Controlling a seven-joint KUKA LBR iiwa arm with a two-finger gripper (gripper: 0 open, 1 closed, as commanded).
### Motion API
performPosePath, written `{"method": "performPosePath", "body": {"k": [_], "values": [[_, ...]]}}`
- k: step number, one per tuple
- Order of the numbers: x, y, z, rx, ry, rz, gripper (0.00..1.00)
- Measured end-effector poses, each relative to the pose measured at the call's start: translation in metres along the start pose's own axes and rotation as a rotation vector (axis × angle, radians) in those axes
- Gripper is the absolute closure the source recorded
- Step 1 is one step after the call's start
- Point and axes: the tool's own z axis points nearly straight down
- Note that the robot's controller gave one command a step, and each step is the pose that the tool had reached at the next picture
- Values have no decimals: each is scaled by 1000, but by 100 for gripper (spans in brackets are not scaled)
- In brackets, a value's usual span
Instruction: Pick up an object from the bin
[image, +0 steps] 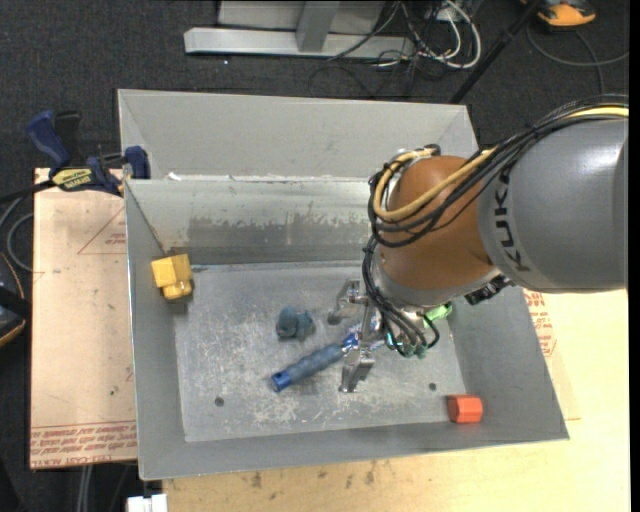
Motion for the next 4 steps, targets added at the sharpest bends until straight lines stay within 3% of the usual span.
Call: {"method": "performPosePath", "body": {"k": [1,2,3,4], "values": [[12,-39,81,-6,-16,118,0],[22,-87,79,-3,-27,-175,0],[23,-88,79,0,-21,-175,100],[-29,-119,72,-6,-15,-190,100]]}}
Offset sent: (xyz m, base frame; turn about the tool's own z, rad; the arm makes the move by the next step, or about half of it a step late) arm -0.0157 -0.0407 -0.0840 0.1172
